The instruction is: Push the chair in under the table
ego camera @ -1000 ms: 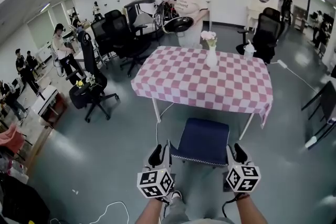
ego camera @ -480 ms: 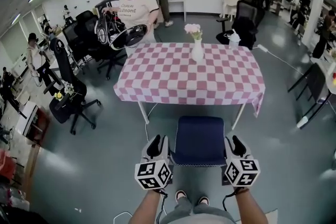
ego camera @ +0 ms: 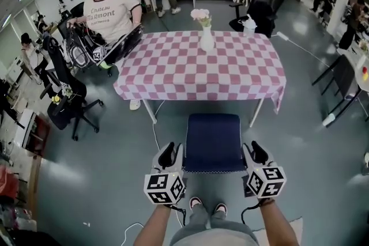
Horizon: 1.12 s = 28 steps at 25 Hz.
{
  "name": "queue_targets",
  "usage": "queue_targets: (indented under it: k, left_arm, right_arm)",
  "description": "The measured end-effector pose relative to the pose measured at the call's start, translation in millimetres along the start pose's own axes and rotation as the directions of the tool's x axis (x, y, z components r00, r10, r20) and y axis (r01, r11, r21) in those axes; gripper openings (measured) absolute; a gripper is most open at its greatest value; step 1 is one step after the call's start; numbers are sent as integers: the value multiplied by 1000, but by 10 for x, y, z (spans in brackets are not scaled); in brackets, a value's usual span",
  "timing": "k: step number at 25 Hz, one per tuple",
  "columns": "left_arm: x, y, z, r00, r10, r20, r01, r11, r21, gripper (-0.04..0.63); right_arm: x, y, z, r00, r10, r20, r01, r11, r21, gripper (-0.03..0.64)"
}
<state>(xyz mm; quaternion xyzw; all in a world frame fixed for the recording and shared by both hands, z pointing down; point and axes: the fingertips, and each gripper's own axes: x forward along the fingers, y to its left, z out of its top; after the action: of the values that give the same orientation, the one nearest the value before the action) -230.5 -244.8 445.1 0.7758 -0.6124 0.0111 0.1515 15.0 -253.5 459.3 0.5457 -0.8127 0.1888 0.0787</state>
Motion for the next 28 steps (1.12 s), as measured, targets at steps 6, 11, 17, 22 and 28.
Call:
queue_targets:
  k: [6, 11, 17, 22, 28]
  left_arm:
    - [-90, -248, -258, 971, -191, -141, 209, 969, 131, 112]
    - [-248, -525, -635, 893, -323, -312, 402, 885, 234, 128]
    - [-241, -677, -1029, 788, -376, -488, 571, 743, 349, 130]
    - [-271, -707, -1464, 688, -307, -658, 699, 524, 487, 140]
    - [-212, -785, -1818, 591, -230, -774, 793, 342, 504, 149]
  right_arm:
    - [-50, 138, -247, 977, 169, -129, -186, 973, -134, 129]
    - [-193, 285, -574, 917, 282, -283, -351, 906, -237, 130]
    - [-222, 314, -1015, 826, 323, -462, -498, 802, -331, 130]
    - [-222, 296, -1318, 748, 297, -594, -595, 696, -401, 129]
    - [-127, 201, -1564, 686, 193, -702, -663, 565, -492, 129]
